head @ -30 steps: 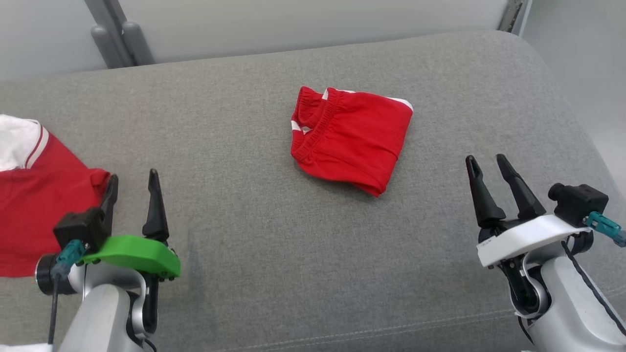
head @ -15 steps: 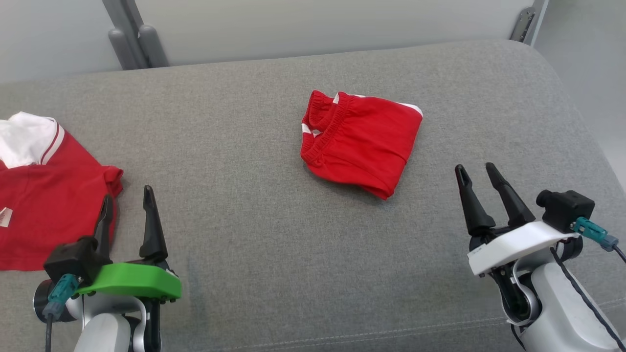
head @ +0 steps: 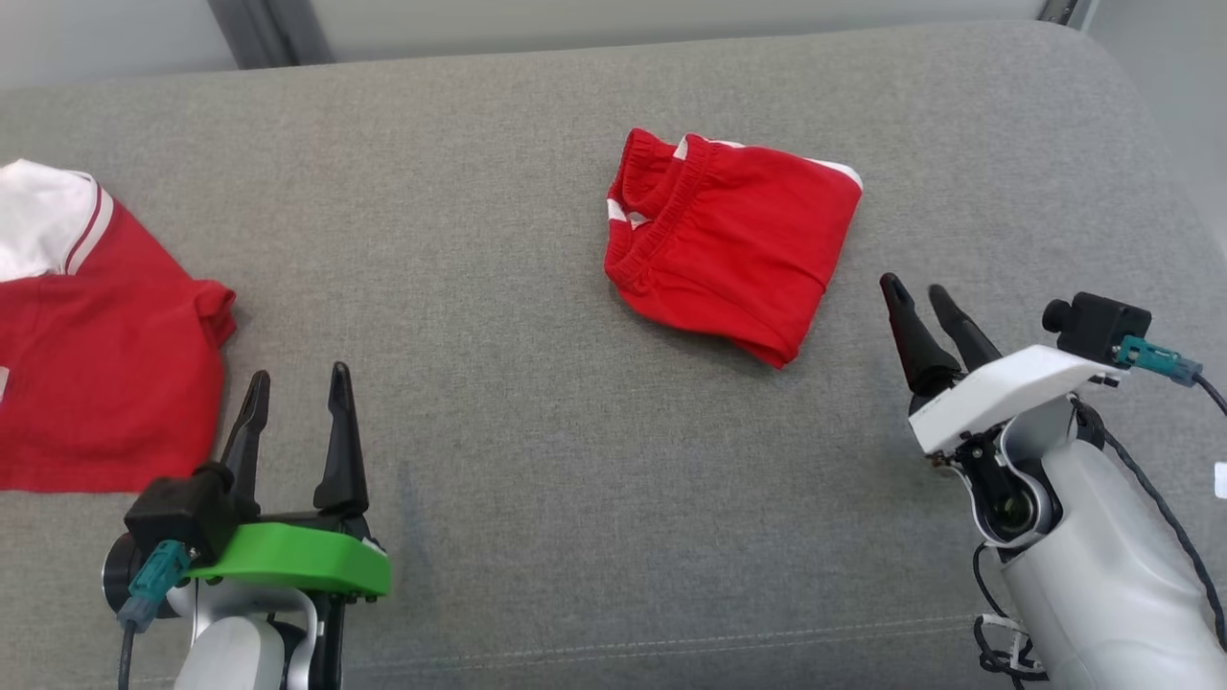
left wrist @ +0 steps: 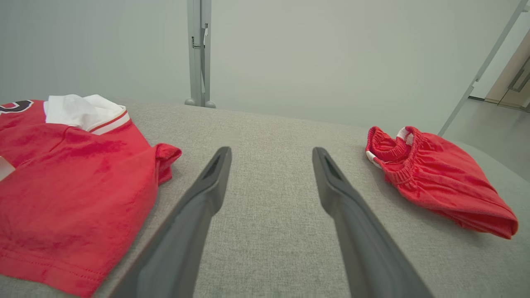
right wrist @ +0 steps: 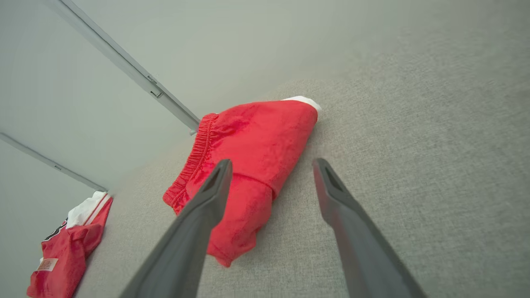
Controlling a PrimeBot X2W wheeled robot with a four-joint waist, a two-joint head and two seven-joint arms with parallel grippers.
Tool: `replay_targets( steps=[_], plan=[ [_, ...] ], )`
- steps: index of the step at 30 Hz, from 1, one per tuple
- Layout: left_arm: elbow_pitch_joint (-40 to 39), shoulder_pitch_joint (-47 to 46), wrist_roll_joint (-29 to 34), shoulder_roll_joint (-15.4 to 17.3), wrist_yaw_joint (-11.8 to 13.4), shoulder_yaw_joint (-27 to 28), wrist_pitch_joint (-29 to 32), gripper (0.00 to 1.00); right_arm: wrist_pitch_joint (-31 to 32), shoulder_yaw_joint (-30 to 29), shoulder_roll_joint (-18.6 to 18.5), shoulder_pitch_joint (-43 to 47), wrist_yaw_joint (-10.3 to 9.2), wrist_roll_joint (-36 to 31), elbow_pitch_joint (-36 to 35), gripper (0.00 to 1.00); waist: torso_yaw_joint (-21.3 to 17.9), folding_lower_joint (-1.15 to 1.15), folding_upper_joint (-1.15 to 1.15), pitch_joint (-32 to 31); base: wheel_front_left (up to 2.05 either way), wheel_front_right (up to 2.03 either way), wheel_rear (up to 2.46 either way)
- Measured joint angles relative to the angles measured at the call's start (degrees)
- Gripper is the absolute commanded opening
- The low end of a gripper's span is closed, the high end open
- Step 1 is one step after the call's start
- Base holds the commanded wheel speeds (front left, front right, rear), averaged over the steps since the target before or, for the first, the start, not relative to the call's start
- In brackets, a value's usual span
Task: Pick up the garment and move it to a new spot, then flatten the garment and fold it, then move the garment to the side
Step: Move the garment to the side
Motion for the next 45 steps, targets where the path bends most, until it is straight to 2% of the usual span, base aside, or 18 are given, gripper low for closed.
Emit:
replay_targets(
  steps=[5,11,18,24,26,27,32,36,45],
  plan=[
    [0.34,-0.01,0.79,-0.43,-1.01,-0.24,0.00,1.00,5.56,-0.81,0.19,-3.42,0.00,4.20,5.06,1.00,1.82,0.00,0.00,1.53,0.00,0.00,0.00],
    [0.75,-0.01,0.97,-1.05,-1.55,-0.22,0.00,1.00,11.20,-2.30,0.46,-8.31,-0.18,6.26,10.63,1.00,3.98,0.00,0.00,2.85,0.00,0.00,0.00],
    [0.89,-0.02,0.97,-1.24,-2.25,-0.07,0.00,1.00,16.39,-3.94,1.46,-13.10,-2.71,9.66,15.59,1.00,5.63,0.00,0.00,4.20,0.00,0.00,0.00],
    [0.97,-0.07,0.97,-1.45,-2.45,0.64,0.00,1.00,18.40,-4.43,1.57,-15.97,-2.85,11.15,18.47,1.00,6.92,0.00,0.00,4.90,0.00,0.00,0.00],
    [0.99,-0.07,0.97,-1.45,-2.46,1.26,0.00,1.00,18.40,-4.42,1.74,-16.46,-2.57,11.24,19.14,0.36,7.09,0.00,0.00,4.96,0.00,0.00,0.00],
    [1.00,-0.07,0.97,-1.46,-2.46,1.42,0.00,1.00,18.38,-4.46,1.75,-16.75,-2.50,11.25,19.33,0.00,7.12,0.00,0.00,4.96,0.00,0.00,0.00],
    [1.11,-0.07,0.98,-1.52,-2.64,1.79,0.00,1.00,17.72,-4.39,1.56,-18.64,-1.58,11.22,19.68,0.00,6.93,0.00,0.00,4.85,0.00,0.00,0.00],
    [0.88,-0.05,0.98,-1.56,-3.01,1.89,0.00,1.00,18.47,-2.68,-0.32,-20.45,-1.00,10.03,19.59,0.00,6.44,0.00,0.00,5.18,0.00,0.00,0.00],
    [0.08,-0.05,1.09,-1.69,-3.48,1.41,0.00,1.00,21.69,-2.37,-11.93,-29.25,-0.82,6.28,18.67,0.00,6.27,0.00,0.00,8.96,0.00,0.00,0.00]
  ],
)
